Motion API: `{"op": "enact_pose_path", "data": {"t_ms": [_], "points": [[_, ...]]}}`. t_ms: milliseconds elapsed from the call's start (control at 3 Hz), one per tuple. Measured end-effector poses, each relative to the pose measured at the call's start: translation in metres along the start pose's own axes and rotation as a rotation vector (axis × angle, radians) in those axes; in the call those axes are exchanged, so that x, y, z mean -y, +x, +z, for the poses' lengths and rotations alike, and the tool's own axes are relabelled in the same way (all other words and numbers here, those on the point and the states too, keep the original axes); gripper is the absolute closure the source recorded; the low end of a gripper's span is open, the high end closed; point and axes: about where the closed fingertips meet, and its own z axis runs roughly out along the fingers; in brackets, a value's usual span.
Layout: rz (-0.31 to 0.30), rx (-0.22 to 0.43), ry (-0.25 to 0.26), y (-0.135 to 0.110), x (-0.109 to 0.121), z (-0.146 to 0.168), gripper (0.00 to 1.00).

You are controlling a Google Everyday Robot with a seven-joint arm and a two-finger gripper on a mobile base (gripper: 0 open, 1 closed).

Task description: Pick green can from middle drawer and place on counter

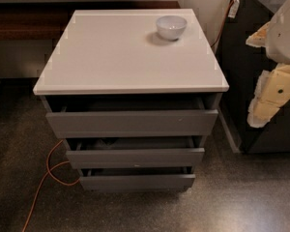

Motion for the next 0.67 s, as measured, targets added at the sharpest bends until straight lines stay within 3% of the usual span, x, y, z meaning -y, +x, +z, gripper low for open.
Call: {"op": "enact_pose_path", "data": {"t_ms": [667], "points": [[0.014,0.03,-0.008,0.004,-0.006,0.014,0.0]]}}
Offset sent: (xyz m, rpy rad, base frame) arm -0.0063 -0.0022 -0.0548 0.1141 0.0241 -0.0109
